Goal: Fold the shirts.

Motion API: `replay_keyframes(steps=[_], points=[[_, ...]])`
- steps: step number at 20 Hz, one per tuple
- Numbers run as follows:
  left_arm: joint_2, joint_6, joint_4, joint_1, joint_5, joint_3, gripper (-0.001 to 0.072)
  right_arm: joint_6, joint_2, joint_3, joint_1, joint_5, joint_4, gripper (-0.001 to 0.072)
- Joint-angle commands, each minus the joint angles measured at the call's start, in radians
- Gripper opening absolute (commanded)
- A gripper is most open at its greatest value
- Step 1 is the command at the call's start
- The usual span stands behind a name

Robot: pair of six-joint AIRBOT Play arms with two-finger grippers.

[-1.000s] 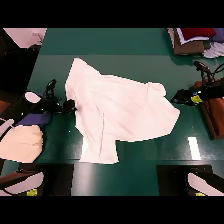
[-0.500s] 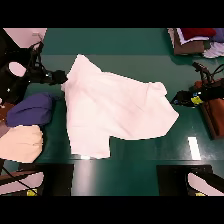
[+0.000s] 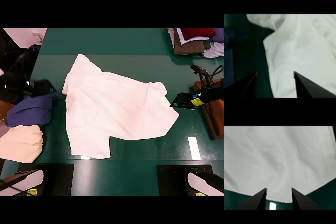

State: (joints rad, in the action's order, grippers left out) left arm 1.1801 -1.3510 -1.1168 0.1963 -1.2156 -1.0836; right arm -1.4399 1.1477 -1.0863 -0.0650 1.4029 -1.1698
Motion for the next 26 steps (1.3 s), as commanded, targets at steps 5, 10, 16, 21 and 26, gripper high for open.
replay_keyframes(steps=[5,10,16,21,26], points=[[-0.184,0.013,0.051,0.023,0.003,0.465,0.0541,0.010,0.000,0.000,0.000,0.011,0.000,0.0372],[-0.183,0.095,0.169,0.021,0.106,0.550,0.0541,0.010,0.000,0.000,0.000,0.014,0.000,0.0373],[-0.181,0.095,0.187,0.021,0.160,0.599,0.0540,0.009,0.000,0.000,0.000,0.014,0.001,0.0372],[-0.181,0.119,0.239,0.021,0.182,0.618,0.0358,0.009,0.000,0.001,0.000,0.015,0.046,0.0372],[-0.181,0.168,0.310,0.021,0.169,0.603,0.0021,0.009,0.000,0.002,0.001,0.032,0.042,0.0373]])
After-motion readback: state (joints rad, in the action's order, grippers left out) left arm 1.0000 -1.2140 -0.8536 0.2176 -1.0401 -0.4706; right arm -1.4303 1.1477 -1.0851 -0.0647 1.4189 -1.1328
